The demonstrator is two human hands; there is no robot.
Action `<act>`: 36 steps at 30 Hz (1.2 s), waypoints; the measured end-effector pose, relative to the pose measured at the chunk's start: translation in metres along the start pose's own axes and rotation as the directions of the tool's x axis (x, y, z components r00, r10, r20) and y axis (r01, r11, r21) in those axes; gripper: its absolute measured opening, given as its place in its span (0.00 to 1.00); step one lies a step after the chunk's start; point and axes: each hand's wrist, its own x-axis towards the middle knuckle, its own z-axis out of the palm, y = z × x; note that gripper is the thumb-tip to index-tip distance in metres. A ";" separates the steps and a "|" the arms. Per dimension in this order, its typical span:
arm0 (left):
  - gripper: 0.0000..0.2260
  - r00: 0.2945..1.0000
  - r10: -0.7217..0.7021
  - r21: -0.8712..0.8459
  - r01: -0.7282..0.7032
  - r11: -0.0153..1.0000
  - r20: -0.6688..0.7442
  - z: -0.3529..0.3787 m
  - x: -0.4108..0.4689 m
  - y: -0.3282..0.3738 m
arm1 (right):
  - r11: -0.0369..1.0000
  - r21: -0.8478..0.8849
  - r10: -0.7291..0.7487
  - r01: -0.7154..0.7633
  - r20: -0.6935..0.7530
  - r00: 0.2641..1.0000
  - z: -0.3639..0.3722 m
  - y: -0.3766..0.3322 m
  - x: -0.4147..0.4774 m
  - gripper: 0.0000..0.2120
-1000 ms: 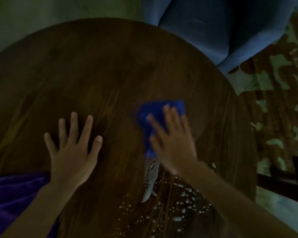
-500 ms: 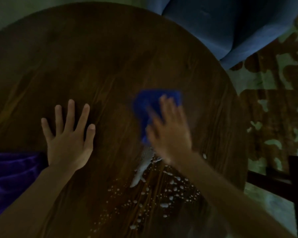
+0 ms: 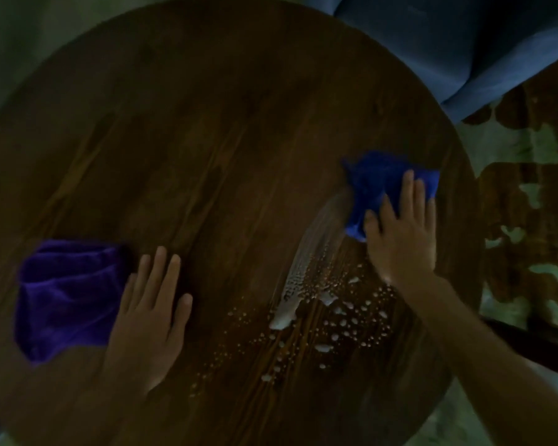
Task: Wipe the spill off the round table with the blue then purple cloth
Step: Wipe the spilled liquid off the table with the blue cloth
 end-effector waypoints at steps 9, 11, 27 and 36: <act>0.31 0.995 -0.014 0.087 0.023 0.996 -0.097 0.055 -0.125 -0.040 | 0.836 0.011 -0.549 0.549 -0.017 0.836 0.004 -0.074 0.039 0.30; 0.33 0.997 -0.024 0.182 0.037 0.983 -0.072 0.065 -0.131 -0.050 | 0.965 0.059 -0.252 0.256 -0.061 0.966 -0.010 -0.045 0.070 0.30; 0.30 0.992 0.018 0.242 0.014 0.970 -0.128 0.086 -0.132 -0.072 | 0.902 -0.041 -0.422 0.431 0.136 0.896 0.048 -0.031 -0.228 0.29; 0.29 0.986 -0.029 0.217 0.065 0.974 -0.166 0.083 -0.133 -0.065 | 0.934 0.111 0.349 -0.340 -0.071 0.935 0.045 -0.043 -0.178 0.32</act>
